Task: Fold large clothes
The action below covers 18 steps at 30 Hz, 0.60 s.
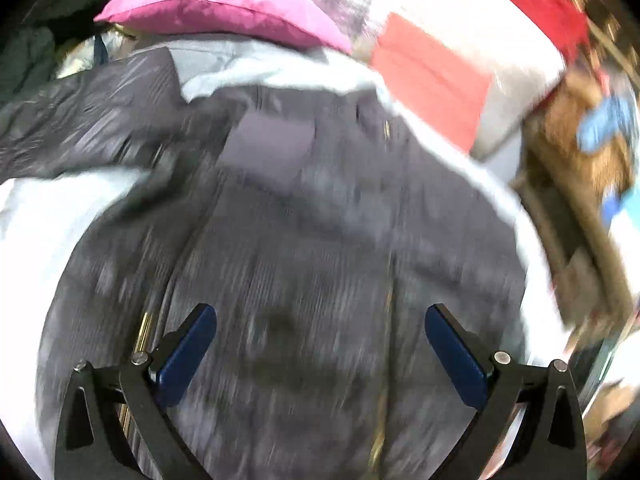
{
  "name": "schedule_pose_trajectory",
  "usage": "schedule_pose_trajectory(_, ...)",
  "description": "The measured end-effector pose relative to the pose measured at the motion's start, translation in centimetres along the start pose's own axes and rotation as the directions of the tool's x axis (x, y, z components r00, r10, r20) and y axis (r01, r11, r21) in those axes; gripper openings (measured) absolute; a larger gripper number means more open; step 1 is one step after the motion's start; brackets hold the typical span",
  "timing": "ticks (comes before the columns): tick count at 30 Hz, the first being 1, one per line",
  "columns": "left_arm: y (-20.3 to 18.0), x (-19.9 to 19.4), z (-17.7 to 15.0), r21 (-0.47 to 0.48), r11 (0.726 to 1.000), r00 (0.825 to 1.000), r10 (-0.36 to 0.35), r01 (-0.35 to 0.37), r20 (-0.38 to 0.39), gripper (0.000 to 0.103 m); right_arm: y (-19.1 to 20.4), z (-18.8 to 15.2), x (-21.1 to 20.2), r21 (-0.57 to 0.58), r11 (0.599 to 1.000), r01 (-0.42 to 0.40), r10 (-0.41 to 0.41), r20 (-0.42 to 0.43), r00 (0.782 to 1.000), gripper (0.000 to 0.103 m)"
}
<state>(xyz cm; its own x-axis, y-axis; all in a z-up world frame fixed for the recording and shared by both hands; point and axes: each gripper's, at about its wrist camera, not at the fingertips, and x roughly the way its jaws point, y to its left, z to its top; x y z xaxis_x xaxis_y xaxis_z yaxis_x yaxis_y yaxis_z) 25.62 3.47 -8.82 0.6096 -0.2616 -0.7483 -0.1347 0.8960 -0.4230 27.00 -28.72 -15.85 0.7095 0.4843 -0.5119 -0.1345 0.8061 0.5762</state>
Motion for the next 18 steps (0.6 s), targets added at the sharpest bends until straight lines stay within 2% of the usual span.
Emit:
schedule_pose_trajectory(2,0.8,2.3,3.2,-0.076,0.997,1.000,-0.011,0.010,-0.005,0.103,0.0,0.0,-0.1,0.004,1.000,-0.012,0.012,0.007,1.000,0.101)
schedule_pose_trajectory(4,2.0,5.8,5.9,-0.177,0.984,0.998,-0.041,0.033,-0.041,0.103,0.0,0.1,-0.1,0.008,1.000,-0.016,0.016,0.006,1.000,0.101)
schedule_pose_trajectory(8,4.0,10.2,7.8,-0.322,0.947,0.998,-0.012,-0.007,-0.057,0.100,0.0,0.0,0.1,0.003,1.000,-0.011,0.011,0.000,1.000,0.101)
schedule_pose_trajectory(9,4.2,11.0,8.1,-0.337,0.941,0.999,0.012,-0.029,-0.053,0.093,0.0,0.0,0.2,0.004,1.000,-0.012,0.012,0.000,1.000,0.101)
schedule_pose_trajectory(11,3.5,11.8,8.8,-0.291,0.955,0.998,0.046,-0.058,-0.048,0.042,0.1,0.0,0.3,0.004,1.000,-0.009,0.009,-0.002,1.000,0.101)
schedule_pose_trajectory(12,3.0,12.0,9.0,-0.268,0.961,0.997,0.052,-0.066,-0.057,0.037,0.1,0.0,0.3,0.002,1.000,-0.006,0.006,-0.005,1.000,0.101)
schedule_pose_trajectory(13,2.2,11.3,9.2,-0.239,0.968,0.997,0.069,-0.073,-0.026,0.031,0.2,0.0,0.4,0.000,1.000,-0.003,0.003,-0.008,1.000,0.101)
schedule_pose_trajectory(14,1.4,10.4,9.5,-0.207,0.975,0.996,0.082,-0.078,0.015,0.028,0.2,0.0,0.5,-0.001,1.000,0.000,0.000,-0.010,1.000,0.101)
schedule_pose_trajectory(16,-0.5,7.9,9.2,-0.122,0.987,0.981,0.118,-0.100,0.151,0.028,0.2,0.0,0.6,-0.001,1.000,0.001,-0.001,-0.011,1.000,0.101)
schedule_pose_trajectory(17,-0.9,7.8,8.7,-0.104,0.987,0.976,0.140,-0.123,0.169,0.028,0.2,0.0,0.6,0.000,1.000,0.001,-0.001,-0.011,1.000,0.101)
schedule_pose_trajectory(18,-1.0,8.6,8.4,-0.087,0.986,0.978,0.152,-0.140,0.144,0.029,0.2,0.0,0.6,0.000,1.000,0.001,-0.001,-0.011,1.000,0.101)
